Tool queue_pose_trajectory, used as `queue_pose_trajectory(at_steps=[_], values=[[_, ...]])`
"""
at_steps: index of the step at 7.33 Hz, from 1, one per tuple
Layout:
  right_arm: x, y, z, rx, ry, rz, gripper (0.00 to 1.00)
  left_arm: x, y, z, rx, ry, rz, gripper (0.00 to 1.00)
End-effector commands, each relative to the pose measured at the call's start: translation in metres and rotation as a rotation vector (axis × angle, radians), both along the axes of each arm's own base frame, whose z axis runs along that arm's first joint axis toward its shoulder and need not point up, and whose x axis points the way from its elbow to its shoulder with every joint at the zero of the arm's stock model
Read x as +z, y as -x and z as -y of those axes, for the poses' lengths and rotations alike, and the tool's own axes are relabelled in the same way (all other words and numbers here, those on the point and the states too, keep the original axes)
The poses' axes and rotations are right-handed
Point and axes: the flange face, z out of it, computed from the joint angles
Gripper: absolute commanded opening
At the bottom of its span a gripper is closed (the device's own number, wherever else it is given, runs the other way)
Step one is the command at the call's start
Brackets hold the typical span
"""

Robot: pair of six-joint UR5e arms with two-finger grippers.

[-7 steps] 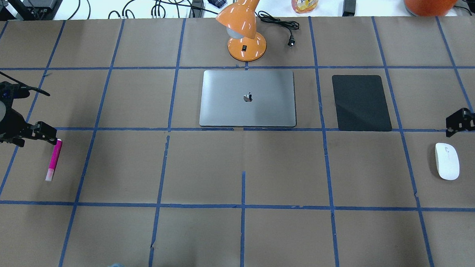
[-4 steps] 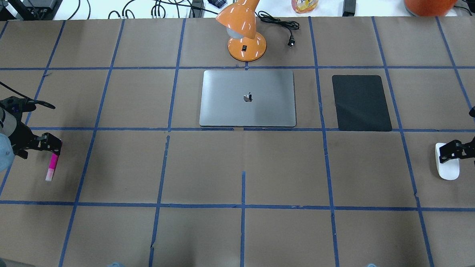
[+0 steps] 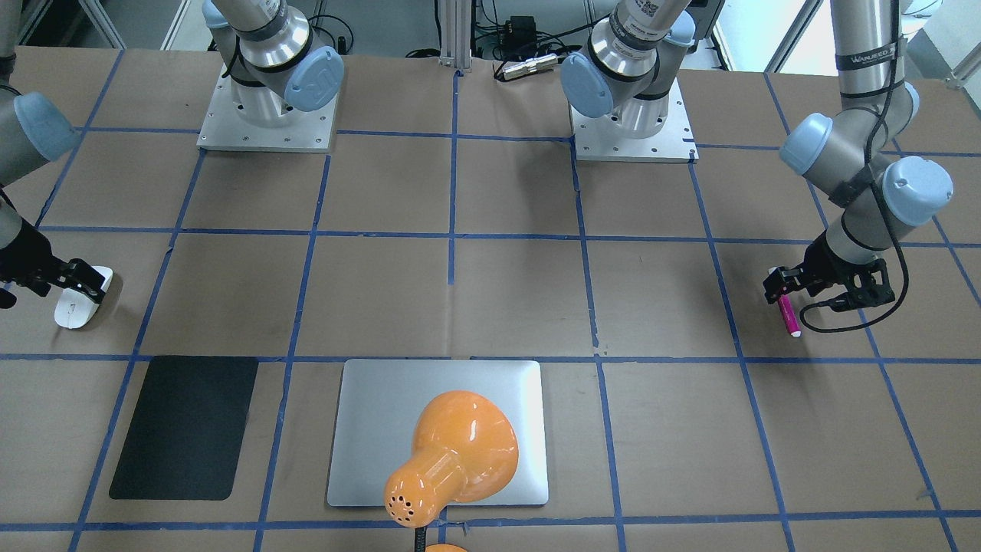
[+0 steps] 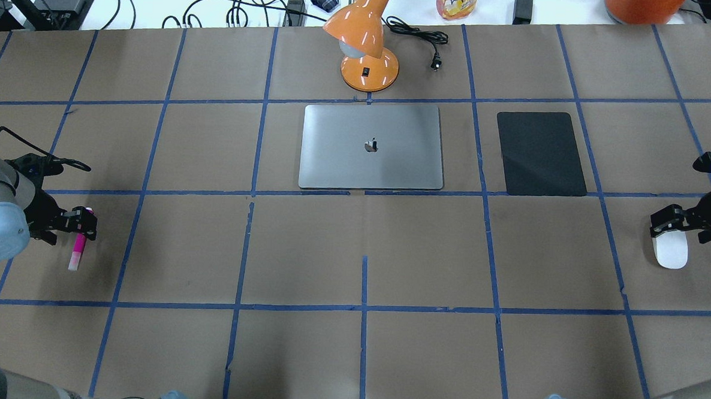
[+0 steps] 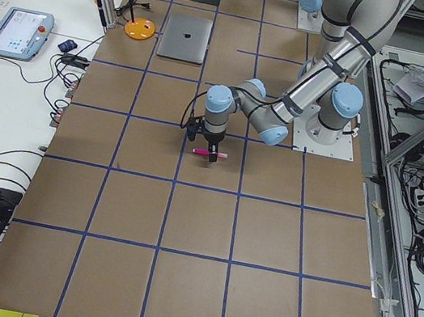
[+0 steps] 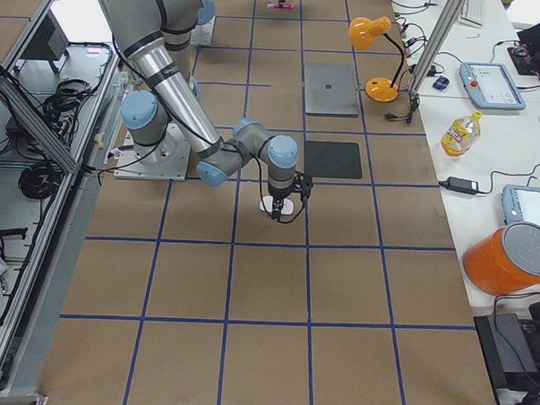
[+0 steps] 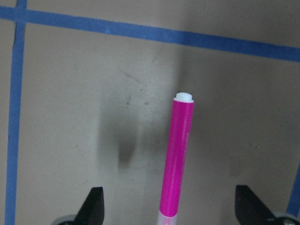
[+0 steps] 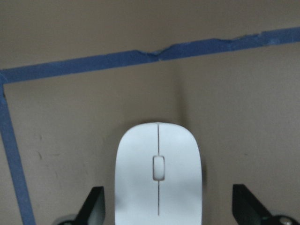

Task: Place pen and mouse around notebook

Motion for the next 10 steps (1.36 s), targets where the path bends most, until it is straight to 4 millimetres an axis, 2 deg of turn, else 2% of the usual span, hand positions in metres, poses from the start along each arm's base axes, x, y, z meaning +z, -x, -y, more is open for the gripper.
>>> queue_pose_trajectory(at_steps=[1,2,3,4,5,7,8,9,10], values=[[0.002,-0.008,0.018,0.025,0.017,0.003,0.92,-0.004,-0.002,-0.002,-0.019,-0.008,-0.006,0.61],[-0.022,-0.006,0.019,0.026,-0.024,0.022,0.92,-0.004,-0.002,-0.002,-0.026,-0.007,-0.008,0.49],[-0.023,-0.005,0.019,0.025,-0.036,0.018,0.92,-0.004,-0.002,-0.002,-0.024,-0.009,-0.012,0.11],[-0.016,-0.003,0.016,0.025,-0.046,-0.005,0.92,-0.005,0.000,-0.003,-0.024,-0.014,-0.018,0.09],[-0.013,0.000,0.016,0.024,-0.058,-0.029,0.92,-0.003,0.001,-0.003,-0.026,-0.013,-0.017,0.01],[-0.005,-0.005,0.010,0.022,-0.083,-0.005,0.87,0.025,0.011,0.001,-0.023,-0.032,-0.022,0.00],[-0.007,-0.006,0.007,0.021,-0.085,0.003,0.87,0.052,0.041,0.015,0.031,-0.035,-0.008,0.00],[-0.006,-0.006,0.008,0.022,-0.087,-0.001,0.78,0.076,0.094,0.021,0.090,-0.080,-0.018,0.00],[-0.007,-0.006,0.007,0.022,-0.087,0.001,0.58,0.100,0.144,0.020,0.176,-0.098,-0.009,0.00]])
